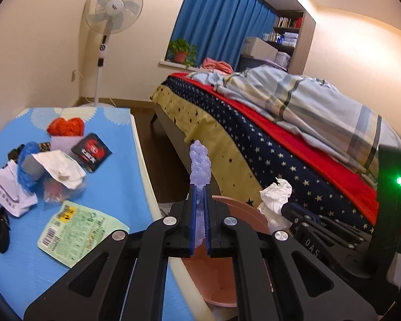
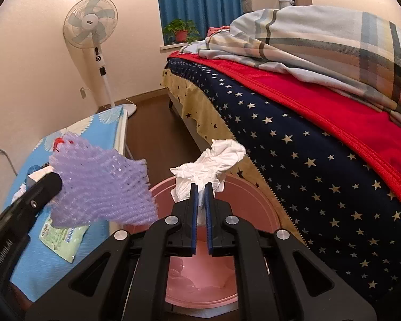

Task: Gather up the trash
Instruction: 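Lift the tissue with the right tool while the left tool carries the foam net to the pink bucket, then open the right tool over the pink bucket while the left tool releases the foam net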

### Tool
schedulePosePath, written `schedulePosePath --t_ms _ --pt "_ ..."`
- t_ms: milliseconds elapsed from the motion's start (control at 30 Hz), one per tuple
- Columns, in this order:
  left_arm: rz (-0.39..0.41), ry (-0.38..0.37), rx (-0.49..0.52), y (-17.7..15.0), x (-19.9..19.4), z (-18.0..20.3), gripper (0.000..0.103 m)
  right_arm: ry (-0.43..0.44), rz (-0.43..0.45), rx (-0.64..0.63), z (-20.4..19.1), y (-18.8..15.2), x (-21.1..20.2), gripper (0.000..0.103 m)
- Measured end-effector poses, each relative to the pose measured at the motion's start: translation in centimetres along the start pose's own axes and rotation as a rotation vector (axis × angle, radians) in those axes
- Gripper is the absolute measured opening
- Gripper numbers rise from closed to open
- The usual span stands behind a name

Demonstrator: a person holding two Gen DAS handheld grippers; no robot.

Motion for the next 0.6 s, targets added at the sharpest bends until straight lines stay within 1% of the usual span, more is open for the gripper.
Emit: schedulePosePath --t_ms 300,433,467,500,533,567,600 --pt "-0.038 -0.016 -0.009 -1.0 1.4 0.6 0.005 -0.024 -0.005 0.0 0.6 -0.1 0.4 0.006" --pt "-0.059 -0.029 -0.009 -1.4 1.8 0.8 0.007 -0.04 -0.004 0.016 1.0 0.0 0.4 0.008" --pt "-0.06 -0.029 -0.012 -1.4 1.8 0.8 0.009 -0.046 -0.004 0.024 1.2 0.0 0.4 0.013" --pt "-0.062 -0.029 -0.014 -1.4 1.8 0.7 0.014 -0.052 -0.004 0.034 1.4 0.0 0.4 0.022" --pt "-0.062 -0.028 -0.018 -1.4 1.8 0.6 0.021 -0.058 -0.003 0.044 1.6 0.0 0.4 0.027" --pt "-0.06 -0.025 -0.023 -1.4 1.7 0.5 0.023 -0.061 -0.001 0.053 1.8 0.1 0.3 0.035" --pt "-0.057 -0.024 -0.028 -1.3 1.6 0.3 0.024 -0.062 0.001 0.056 1.8 0.1 0.3 0.037"
Point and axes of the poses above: each gripper's, at about its wrist camera, not at the fingertips, and x roughly the way its jaws point, z to its right, y to its top, the point moved 6 cm from there along x, roughly the way its jaws point, and after that the axes turned 2 degrees about -y, right-handed, at the moved point
